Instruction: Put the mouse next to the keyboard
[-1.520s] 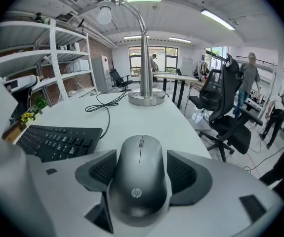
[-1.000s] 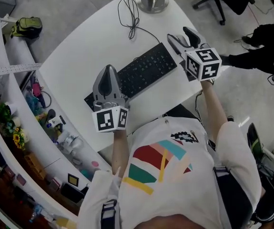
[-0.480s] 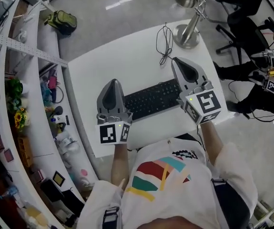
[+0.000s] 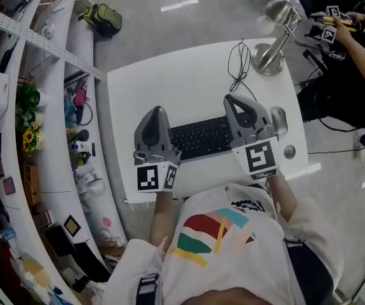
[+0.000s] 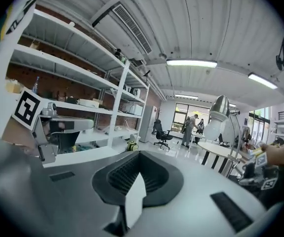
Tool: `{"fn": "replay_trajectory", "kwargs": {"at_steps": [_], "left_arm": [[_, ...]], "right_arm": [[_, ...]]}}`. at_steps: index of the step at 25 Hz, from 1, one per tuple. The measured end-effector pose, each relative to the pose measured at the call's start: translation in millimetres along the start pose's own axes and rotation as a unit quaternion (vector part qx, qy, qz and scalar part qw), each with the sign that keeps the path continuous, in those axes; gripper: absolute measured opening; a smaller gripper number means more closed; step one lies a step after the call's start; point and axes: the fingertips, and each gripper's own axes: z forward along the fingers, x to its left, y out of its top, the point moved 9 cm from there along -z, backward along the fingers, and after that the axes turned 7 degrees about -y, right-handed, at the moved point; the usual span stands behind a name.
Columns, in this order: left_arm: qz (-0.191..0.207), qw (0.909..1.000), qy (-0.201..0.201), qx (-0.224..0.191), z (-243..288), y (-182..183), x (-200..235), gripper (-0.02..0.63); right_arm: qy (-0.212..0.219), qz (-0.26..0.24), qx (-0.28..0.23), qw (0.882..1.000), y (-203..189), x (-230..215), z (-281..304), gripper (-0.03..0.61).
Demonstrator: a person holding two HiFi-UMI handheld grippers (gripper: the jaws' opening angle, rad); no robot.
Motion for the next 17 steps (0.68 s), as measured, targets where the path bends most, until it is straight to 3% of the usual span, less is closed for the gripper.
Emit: {"fn": "replay_trajectory", "kwargs": {"at_steps": [17], "left_arm": [[-0.009, 0.9999, 0.004, 0.006, 5, -9, 3, 0.044]], "right_arm": [[0.023, 0.016, 0.012, 1.0, -9, 0, 7, 0.012]]}}
